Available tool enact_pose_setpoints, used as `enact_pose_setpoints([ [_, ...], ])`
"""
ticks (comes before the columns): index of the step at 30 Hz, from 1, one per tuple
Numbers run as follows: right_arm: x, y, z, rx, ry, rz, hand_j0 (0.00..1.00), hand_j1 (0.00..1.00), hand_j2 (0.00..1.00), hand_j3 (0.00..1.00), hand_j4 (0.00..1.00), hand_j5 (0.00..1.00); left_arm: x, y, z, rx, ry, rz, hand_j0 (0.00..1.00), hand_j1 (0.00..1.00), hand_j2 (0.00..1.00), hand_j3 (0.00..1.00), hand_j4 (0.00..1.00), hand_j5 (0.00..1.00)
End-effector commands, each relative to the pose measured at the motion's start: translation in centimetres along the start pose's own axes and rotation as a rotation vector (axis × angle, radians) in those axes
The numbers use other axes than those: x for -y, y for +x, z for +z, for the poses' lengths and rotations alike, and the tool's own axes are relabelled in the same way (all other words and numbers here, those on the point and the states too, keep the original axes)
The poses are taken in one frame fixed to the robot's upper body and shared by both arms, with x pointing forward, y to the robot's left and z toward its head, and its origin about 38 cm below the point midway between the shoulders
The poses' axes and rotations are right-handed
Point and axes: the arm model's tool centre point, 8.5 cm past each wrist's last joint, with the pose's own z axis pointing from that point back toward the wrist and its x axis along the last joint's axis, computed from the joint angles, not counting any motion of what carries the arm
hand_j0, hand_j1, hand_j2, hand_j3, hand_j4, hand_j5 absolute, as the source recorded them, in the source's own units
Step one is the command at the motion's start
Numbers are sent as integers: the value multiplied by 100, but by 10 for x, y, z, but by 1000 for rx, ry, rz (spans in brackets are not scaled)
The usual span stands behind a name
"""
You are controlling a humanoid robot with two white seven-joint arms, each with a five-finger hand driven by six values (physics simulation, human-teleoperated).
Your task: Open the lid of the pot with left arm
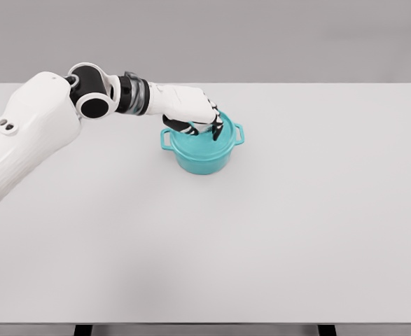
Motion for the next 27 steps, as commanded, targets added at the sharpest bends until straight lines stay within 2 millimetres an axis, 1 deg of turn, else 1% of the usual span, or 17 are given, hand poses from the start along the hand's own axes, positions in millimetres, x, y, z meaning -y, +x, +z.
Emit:
enact_pose_setpoints([
  [1, 0, 0, 0, 1, 0, 0, 100, 100, 100, 100, 100, 100, -1, 0, 1, -1, 4, 4, 46, 46, 46, 46, 46, 46],
  [4, 0, 0, 0, 1, 0, 0, 100, 100, 100, 100, 100, 100, -5, -4, 6, -11, 8, -4, 45, 45, 45, 45, 45, 45],
  [7, 0, 0, 0, 1, 0, 0, 100, 100, 100, 100, 100, 100, -18, -8, 16, -26, 23, -24, 45, 45, 45, 45, 45, 45],
  [12, 0, 0, 0, 1, 0, 0, 100, 100, 100, 100, 100, 100, -2, -42, 85, -149, 3, -24, 45, 45, 45, 45, 45, 45],
  [14, 0, 0, 0, 1, 0, 0, 100, 100, 100, 100, 100, 100, 15, -59, 121, -226, -28, -6, 45, 45, 45, 45, 45, 45],
  [15, 0, 0, 0, 1, 0, 0, 100, 100, 100, 100, 100, 100, 23, -64, 136, -253, -42, 1, 45, 45, 45, 45, 45, 45],
  [16, 0, 0, 0, 1, 0, 0, 100, 100, 100, 100, 100, 100, 32, -69, 149, -279, -59, 11, 45, 45, 45, 45, 45, 45],
  [18, 0, 0, 0, 1, 0, 0, 100, 100, 100, 100, 100, 100, 43, -72, 161, -303, -76, 26, 46, 46, 46, 46, 46, 46],
  [19, 0, 0, 0, 1, 0, 0, 100, 100, 100, 100, 100, 100, 52, -76, 174, -327, -90, 40, 50, 50, 50, 50, 50, 50],
  [21, 0, 0, 0, 1, 0, 0, 100, 100, 100, 100, 100, 100, 55, -76, 174, -326, -94, 46, 54, 54, 54, 54, 54, 54],
  [22, 0, 0, 0, 1, 0, 0, 100, 100, 100, 100, 100, 100, 57, -75, 173, -325, -95, 49, 61, 61, 61, 61, 61, 61],
  [23, 0, 0, 0, 1, 0, 0, 100, 100, 100, 100, 100, 100, 57, -76, 172, -324, -94, 51, 76, 76, 76, 76, 76, 76],
  [24, 0, 0, 0, 1, 0, 0, 100, 100, 100, 100, 100, 100, 56, -75, 171, -322, -92, 51, 80, 80, 80, 80, 80, 80],
  [25, 0, 0, 0, 1, 0, 0, 100, 100, 100, 100, 100, 100, 57, -76, 172, -322, -92, 53, 92, 92, 92, 92, 92, 92],
  [26, 0, 0, 0, -1, 0, 0, 100, 100, 100, 100, 100, 100, 57, -76, 172, -323, -92, 54, 97, 97, 97, 97, 97, 97],
  [27, 0, 0, 0, 1, 0, 0, 100, 100, 100, 100, 100, 100, 57, -76, 171, -322, -91, 57, 100, 100, 100, 100, 100, 100],
])
